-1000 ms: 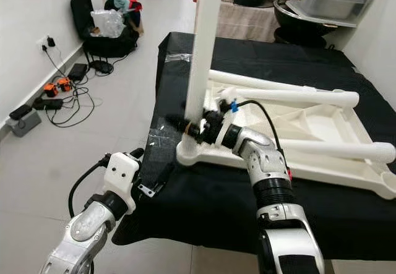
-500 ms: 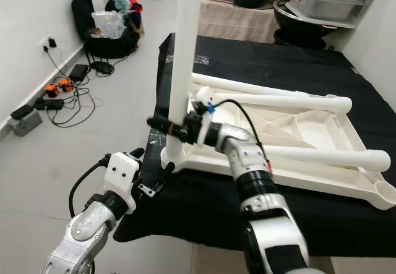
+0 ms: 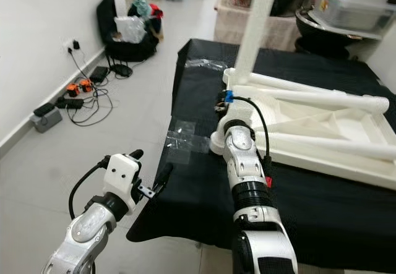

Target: Building children table

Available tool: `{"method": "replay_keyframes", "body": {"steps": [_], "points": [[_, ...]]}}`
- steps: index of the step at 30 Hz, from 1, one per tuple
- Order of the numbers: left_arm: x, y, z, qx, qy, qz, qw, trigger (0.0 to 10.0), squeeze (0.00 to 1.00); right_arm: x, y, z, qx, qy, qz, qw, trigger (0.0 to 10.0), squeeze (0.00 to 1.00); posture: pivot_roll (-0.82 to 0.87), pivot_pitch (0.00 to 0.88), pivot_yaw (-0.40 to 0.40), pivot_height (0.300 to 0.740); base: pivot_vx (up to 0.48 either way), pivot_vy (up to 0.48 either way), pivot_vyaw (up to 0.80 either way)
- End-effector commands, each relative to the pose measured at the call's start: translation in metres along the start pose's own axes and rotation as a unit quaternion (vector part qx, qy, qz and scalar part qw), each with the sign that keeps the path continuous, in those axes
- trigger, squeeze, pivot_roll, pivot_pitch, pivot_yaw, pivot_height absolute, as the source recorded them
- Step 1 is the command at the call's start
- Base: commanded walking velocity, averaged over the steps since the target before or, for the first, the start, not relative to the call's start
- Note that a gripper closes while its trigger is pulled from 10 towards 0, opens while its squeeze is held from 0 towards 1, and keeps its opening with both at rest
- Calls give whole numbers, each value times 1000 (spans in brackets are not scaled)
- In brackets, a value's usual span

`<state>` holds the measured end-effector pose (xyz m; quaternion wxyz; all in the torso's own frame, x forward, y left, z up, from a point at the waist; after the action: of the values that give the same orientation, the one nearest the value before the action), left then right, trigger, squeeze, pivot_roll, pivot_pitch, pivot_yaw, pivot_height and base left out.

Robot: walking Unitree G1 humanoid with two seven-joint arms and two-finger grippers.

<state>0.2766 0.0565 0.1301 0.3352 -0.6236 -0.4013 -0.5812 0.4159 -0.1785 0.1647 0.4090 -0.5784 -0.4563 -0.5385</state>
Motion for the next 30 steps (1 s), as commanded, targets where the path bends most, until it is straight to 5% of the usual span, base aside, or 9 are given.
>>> {"method": "replay_keyframes", "body": {"steps": [1,2,6,7,13,14,21,26,30], "points": [[-3,1,-3,-3,-3,6,1000,10000,0,-20,-4,-9,-29,-11,40,999,2275,0,51,0,-96,740,0,0,0],[-3,1,-3,-3,-3,6,1000,10000,0,-23,-4,-4,-24,-7,48,999,10000,0,51,0,-96,740,0,0,0],[-3,1,-3,-3,-3,5,1000,10000,0,-12,-2,10,3,0,26,1000,10000,0,47,0,-97,740,0,0,0],[-3,1,-3,-3,-4,5,1000,10000,0,-2,-1,15,21,7,-1,1000,10000,1000,46,0,-95,740,0,0,0],[-3,1,-3,-3,-4,5,1000,10000,0,15,1,19,48,27,-39,998,10000,1000,46,0,-96,740,0,0,0],[-3,1,-3,-2,-4,5,1000,10000,0,17,2,26,87,34,-45,995,10000,0,46,0,-96,740,0,0,0],[-3,1,-3,-2,-4,5,1000,10000,0,24,2,41,193,64,-54,978,10000,0,46,0,-93,740,0,0,0],[-3,1,-3,-2,-4,5,1000,10000,0,28,-17,63,400,125,-38,907,10000,0,49,0,-98,740,0,0,0],[-3,1,-2,-2,-3,5,1000,10000,0,28,-56,80,568,120,-33,814,10000,0,49,0,-96,740,0,0,0]]}}
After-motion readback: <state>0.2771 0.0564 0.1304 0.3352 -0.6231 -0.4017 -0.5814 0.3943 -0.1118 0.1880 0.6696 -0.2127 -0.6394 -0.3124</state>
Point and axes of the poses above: a point about 5 cm out from each wrist's last joint towards the gripper, its own y axis pointing out of the wrist towards the gripper, its own x axis along the axis of the wrist's last joint, z = x × y, the point moved 5 cm from there along y, pointing out of the wrist towards the gripper, and after that the axes turned 9 degrees about -y, right-handed, at the moved point
